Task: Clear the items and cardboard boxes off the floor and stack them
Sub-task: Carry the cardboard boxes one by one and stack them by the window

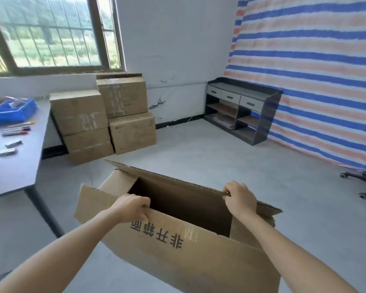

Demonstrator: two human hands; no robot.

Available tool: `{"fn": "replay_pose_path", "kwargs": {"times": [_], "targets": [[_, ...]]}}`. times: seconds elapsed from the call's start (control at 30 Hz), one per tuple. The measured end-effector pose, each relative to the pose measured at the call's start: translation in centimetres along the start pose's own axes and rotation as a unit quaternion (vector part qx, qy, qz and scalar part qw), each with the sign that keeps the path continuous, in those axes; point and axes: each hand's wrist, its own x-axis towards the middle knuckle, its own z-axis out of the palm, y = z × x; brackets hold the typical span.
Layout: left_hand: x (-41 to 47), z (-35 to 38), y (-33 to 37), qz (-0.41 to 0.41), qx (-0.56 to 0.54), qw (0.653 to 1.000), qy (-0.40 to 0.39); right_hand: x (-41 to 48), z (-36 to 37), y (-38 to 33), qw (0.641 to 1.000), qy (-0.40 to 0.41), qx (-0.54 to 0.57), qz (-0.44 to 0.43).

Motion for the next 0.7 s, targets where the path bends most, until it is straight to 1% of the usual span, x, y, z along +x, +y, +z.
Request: {"fn": "replay_pose_path", "kwargs": {"times": [0.1, 0.23, 0.33, 0.4, 0.5, 0.7], "targets": [[3.4, 0.7, -3.3, -0.019, -0.042, 0.999, 0.002, 4.9, 2.4, -1.3, 0.999, -0.029, -0.002, -0.023], [8.5, 1.1, -7.6, -0.060, -0.104, 0.993, -0.015, 12.2, 4.8, -3.7, 0.996, -0.076, -0.033, -0.039], [12.4, 1.0, -10.4, -0.078, -0.139, 0.987, -0.021, 17.6, 6.5, -5.0, 0.995, -0.069, -0.050, -0.045], [14.6, 0.7, -11.7, -0.084, -0.141, 0.986, -0.013, 20.4, 7.6, -5.7, 0.995, -0.056, -0.061, -0.049], [17.6, 0.8, -12.5, -0.084, -0.122, 0.988, -0.030, 23.6, 8.9, -5.8, 0.994, -0.064, -0.070, -0.058], [24.8, -0.7, -15.0, -0.076, -0.095, 0.992, -0.038, 31.4, 11.1, -5.3, 0.994, -0.103, -0.016, -0.044]]}}
